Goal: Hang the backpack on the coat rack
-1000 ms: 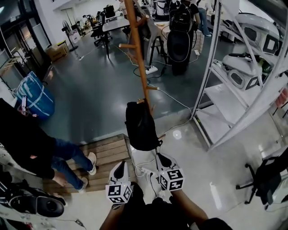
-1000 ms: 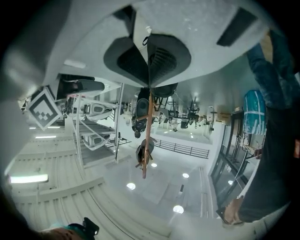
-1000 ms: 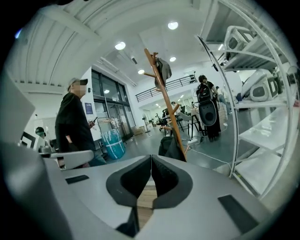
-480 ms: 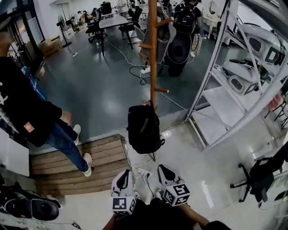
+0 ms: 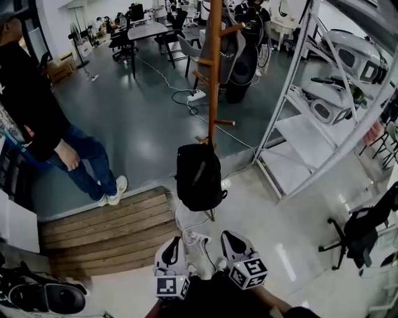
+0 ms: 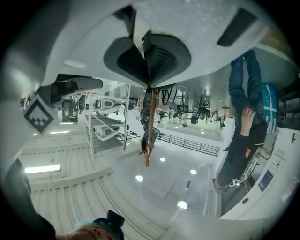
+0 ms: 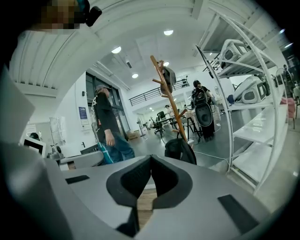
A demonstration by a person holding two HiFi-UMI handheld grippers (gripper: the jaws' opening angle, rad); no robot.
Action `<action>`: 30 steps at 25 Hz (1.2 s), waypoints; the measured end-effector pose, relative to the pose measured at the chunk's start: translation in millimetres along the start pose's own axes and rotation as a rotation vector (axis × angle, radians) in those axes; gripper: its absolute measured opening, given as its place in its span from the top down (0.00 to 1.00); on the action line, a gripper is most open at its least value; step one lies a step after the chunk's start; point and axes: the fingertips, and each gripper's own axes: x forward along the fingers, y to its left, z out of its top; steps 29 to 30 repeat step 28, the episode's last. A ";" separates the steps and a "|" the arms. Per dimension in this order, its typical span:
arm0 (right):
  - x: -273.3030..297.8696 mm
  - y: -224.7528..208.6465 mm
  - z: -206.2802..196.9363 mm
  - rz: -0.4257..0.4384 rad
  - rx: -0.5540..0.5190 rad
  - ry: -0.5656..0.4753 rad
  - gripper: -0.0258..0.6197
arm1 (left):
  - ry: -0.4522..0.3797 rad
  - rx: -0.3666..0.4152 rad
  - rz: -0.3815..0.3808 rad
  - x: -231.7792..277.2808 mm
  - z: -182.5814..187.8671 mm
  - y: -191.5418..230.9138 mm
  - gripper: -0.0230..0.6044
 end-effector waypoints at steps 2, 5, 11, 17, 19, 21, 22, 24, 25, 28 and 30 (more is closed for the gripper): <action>0.0 5.4 -2.0 0.000 -0.003 0.000 0.94 | 0.001 -0.005 -0.014 0.8 -1.6 0.6 0.92; -0.4 10.8 -5.5 -0.004 -0.006 -0.001 0.94 | 0.000 -0.010 -0.029 -0.1 -3.5 0.7 0.92; -2.4 14.7 -7.9 -0.023 0.006 0.001 0.94 | 0.001 -0.023 -0.044 -1.2 -4.5 3.1 0.92; -6.1 12.7 -9.5 -0.029 0.005 0.007 0.94 | -0.003 -0.028 -0.053 1.6 -5.0 -0.5 0.92; -5.5 10.7 -10.3 -0.033 0.005 0.008 0.94 | -0.004 -0.030 -0.057 4.0 -5.6 -2.0 0.92; -4.0 9.2 -11.6 -0.031 0.005 0.011 0.94 | -0.001 -0.032 -0.059 6.6 -8.2 -2.8 0.92; -3.5 8.5 -11.8 -0.030 0.004 0.012 0.94 | 0.001 -0.032 -0.058 7.6 -9.1 -3.2 0.92; -3.6 6.8 -11.1 -0.028 0.002 0.012 0.94 | 0.002 -0.029 -0.057 9.0 -9.5 -5.0 0.92; -4.3 5.5 -10.6 -0.027 0.002 0.012 0.94 | 0.003 -0.029 -0.056 9.5 -9.5 -6.5 0.92; -7.5 0.0 -9.8 -0.029 0.005 0.014 0.94 | 0.002 -0.030 -0.055 11.1 -9.2 -12.3 0.92; -7.5 0.0 -9.8 -0.029 0.005 0.014 0.94 | 0.002 -0.030 -0.055 11.1 -9.2 -12.3 0.92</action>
